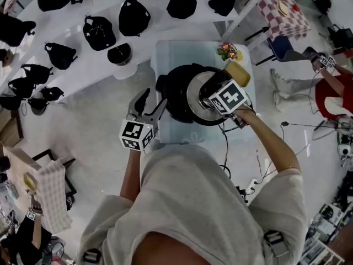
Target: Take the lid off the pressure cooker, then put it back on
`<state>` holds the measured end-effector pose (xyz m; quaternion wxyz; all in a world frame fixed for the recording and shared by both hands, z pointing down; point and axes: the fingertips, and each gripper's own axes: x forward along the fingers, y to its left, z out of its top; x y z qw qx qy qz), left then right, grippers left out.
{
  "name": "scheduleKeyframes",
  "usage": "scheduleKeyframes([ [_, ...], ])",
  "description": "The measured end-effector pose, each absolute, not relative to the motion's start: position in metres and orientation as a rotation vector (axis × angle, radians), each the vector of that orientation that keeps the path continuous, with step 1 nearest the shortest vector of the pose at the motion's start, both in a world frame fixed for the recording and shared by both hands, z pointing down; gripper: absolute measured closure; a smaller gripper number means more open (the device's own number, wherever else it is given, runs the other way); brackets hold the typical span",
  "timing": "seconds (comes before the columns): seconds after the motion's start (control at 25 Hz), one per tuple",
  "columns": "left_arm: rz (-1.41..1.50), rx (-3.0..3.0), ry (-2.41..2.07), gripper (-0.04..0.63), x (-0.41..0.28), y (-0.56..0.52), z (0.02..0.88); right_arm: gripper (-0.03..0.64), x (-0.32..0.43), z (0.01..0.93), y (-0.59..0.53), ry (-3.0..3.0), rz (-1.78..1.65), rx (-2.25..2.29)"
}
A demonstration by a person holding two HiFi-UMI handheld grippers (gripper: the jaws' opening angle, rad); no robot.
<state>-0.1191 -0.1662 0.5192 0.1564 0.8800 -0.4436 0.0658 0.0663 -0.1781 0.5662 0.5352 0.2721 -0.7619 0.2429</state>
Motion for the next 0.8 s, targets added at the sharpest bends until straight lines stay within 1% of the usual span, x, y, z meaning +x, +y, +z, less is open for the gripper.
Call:
scheduleKeyframes([
  [0.36, 0.174, 2.441, -1.398, 0.331, -0.156, -0.160, 0.521, 0.342, 0.009, 0.578, -0.194, -1.831, 0.530, 0.520],
  [0.8, 0.182, 2.412, -1.440, 0.331, -0.172, -0.155, 0.524, 0.342, -0.009, 0.599, -0.201, -1.799, 0.498, 0.492],
])
